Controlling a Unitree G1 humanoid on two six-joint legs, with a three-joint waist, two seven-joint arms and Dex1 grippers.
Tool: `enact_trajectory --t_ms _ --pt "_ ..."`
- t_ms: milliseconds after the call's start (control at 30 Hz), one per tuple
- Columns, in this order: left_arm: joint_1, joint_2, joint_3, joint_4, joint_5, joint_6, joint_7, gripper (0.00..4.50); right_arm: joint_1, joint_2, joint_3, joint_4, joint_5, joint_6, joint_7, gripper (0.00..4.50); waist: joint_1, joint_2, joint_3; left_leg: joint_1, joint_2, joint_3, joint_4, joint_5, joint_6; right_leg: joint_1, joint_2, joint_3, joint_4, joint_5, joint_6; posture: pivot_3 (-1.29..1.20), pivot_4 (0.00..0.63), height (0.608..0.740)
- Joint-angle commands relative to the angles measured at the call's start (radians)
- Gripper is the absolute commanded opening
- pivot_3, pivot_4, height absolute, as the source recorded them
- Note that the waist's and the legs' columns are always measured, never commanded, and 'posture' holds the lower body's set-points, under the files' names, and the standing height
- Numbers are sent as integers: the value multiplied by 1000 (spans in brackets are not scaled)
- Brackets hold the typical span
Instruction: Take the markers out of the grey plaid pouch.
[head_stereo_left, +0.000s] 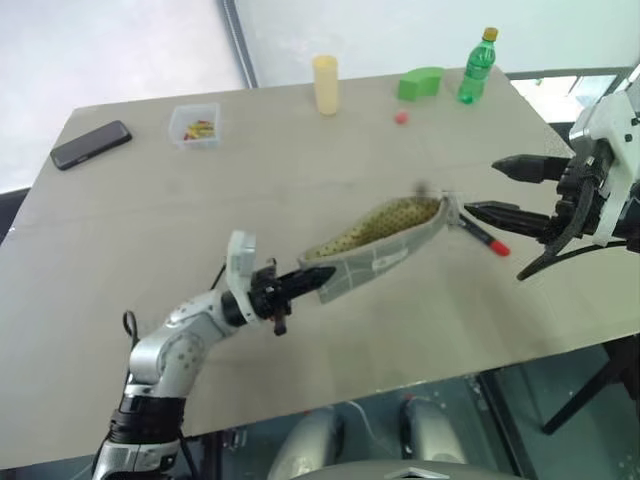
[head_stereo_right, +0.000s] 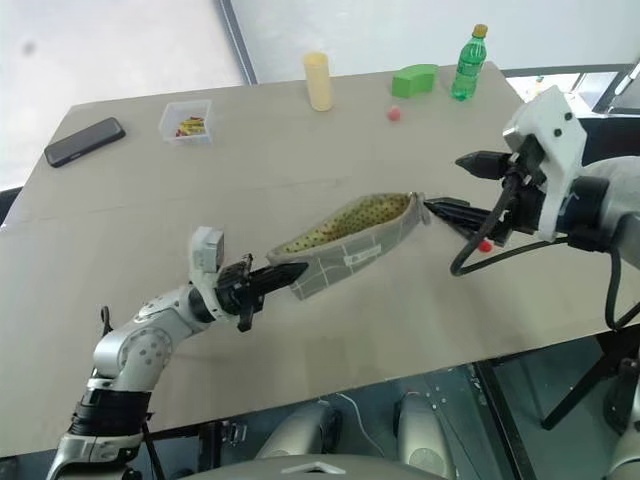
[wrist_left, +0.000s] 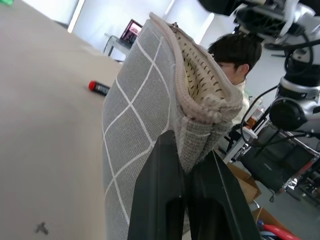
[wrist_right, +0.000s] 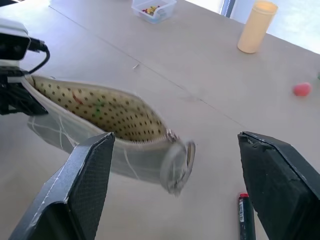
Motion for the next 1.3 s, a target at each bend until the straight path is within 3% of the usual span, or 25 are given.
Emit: enact_trajectory --t_ms 33,233,367,567,800,933,1300 --pt "10 -7 -15 35 38 -31 -42 0 -14 11 159 -66 -4 -20 -48 4000 -3 0 0 0 0 0 0 0 0 0 0 0 0 0 0 0 150 740" --pt "35 -22 -32 88 99 -84 -84 0 -4 30 422 26 -137 -170 -50 4000 -4 -1 -1 -3 0 0 4 0 0 -2 0 -1 1 0 0 0 150 740" --pt "42 -33 -29 96 112 -101 -86 0 6 24 494 63 -170 -224 -15 4000 -3 -1 -1 -3 -1 -1 6 0 1 -1 -1 -1 1 1 1 0 150 740" --pt "77 -38 -22 86 125 -122 -80 0 -8 36 429 49 -99 -210 20 1373 -5 -1 -1 -3 -1 -1 6 0 1 -1 0 -1 2 1 1 0 150 740" --pt "85 -38 -15 61 120 -114 -59 0 6 56 335 -2 2 -194 -4 1373 -3 -1 -1 -3 -1 -1 7 0 1 -1 0 -1 2 1 1 0 150 740" --pt "66 -41 -11 60 110 -102 -47 0 9 68 317 -19 45 -166 -36 71 -3 -1 -1 -3 -1 -1 7 0 1 0 0 -1 2 1 2 0 150 740" --pt "29 -55 -10 49 85 -69 -37 0 63 23 473 16 -74 -219 -42 71 -1 -1 -1 -3 -1 -1 8 -1 1 0 0 -1 2 1 2 0 150 740"
